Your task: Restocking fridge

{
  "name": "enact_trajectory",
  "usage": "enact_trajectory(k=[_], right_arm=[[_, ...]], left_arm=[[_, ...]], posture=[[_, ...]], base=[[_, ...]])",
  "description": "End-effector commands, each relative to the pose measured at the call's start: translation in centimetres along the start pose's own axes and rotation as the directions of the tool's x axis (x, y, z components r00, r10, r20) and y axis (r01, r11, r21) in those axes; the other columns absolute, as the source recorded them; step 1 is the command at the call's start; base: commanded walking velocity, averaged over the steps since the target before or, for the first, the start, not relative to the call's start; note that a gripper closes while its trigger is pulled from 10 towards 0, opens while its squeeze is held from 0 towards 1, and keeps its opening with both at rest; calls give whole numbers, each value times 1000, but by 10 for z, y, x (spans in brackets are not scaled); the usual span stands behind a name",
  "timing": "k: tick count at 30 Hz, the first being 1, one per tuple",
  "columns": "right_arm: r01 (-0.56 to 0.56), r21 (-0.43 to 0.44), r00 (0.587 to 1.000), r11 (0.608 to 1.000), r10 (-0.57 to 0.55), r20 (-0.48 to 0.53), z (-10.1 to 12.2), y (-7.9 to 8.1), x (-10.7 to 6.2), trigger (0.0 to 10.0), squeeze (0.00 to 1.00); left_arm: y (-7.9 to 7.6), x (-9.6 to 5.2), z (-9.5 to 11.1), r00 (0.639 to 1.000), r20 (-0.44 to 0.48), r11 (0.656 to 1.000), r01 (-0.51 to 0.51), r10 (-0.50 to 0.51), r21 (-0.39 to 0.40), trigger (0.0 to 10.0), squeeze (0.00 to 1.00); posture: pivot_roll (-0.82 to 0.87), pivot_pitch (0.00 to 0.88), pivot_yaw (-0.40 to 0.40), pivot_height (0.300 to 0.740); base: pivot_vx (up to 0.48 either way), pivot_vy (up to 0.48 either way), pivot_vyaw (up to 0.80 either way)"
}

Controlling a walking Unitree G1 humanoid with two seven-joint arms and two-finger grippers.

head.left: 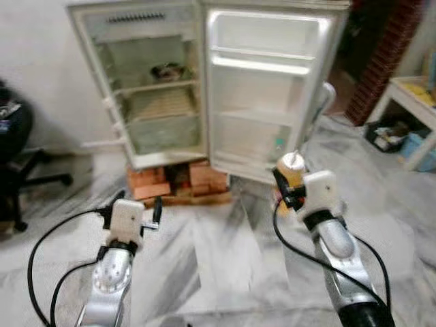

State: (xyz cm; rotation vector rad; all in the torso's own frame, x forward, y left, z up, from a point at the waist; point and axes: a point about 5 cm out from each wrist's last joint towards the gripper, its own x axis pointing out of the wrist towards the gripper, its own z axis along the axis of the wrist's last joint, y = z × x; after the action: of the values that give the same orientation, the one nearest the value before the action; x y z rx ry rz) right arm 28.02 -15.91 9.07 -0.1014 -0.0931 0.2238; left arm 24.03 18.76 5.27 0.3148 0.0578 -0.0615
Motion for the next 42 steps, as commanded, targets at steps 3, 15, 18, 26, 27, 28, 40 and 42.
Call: enact_trajectory(k=[3,15,18,26,27,28,40,42], right_arm=[[96,14,995,995,-96,10,2,-17,-8,10000,0],[158,-37,986,987,-160,-52,-4,-28,-8,10000,0],[187,-40,980,981,-189,-53,-4,-31,-8,10000,0],[206,-32,976,978,-208,-61,-7,-29,-16,10000,0],[212,-23,975,977,-213,-60,-6,-30,-17,10000,0],[224,-14,974,975,-224,-45,-3,-32,-17,10000,0],[216,-9,976,976,-216,2,6,-33,-12,10000,0],[200,-15,980,980,-200,-7,3,-28,-15,10000,0]], left_arm=[[-1,2,12,998,60,1000,-6,5,18,10000,0],[-11,1,25,980,82,983,178,-182,55,10000,0],[-16,5,30,953,110,955,269,-283,127,10000,0],[-29,17,39,962,164,974,201,-217,107,10000,0],[-28,18,40,967,167,979,179,-194,101,10000,0],[-20,19,39,982,158,993,96,-105,65,10000,0],[-9,6,29,994,99,999,-33,37,-39,10000,0],[-4,1,21,998,61,997,-30,35,-74,10000,0]], posture=[[32,0,-12,740],[35,0,-50,740],[35,0,-59,740],[-2,0,-40,740],[-2,0,-40,740],[-17,0,-19,740],[11,0,-17,740],[15,0,-19,740]], base=[[0,0,0],[0,0,0],[0,0,0],[0,0,0],[0,0,0],[0,0,0],[0,0,0],[0,0,0]])
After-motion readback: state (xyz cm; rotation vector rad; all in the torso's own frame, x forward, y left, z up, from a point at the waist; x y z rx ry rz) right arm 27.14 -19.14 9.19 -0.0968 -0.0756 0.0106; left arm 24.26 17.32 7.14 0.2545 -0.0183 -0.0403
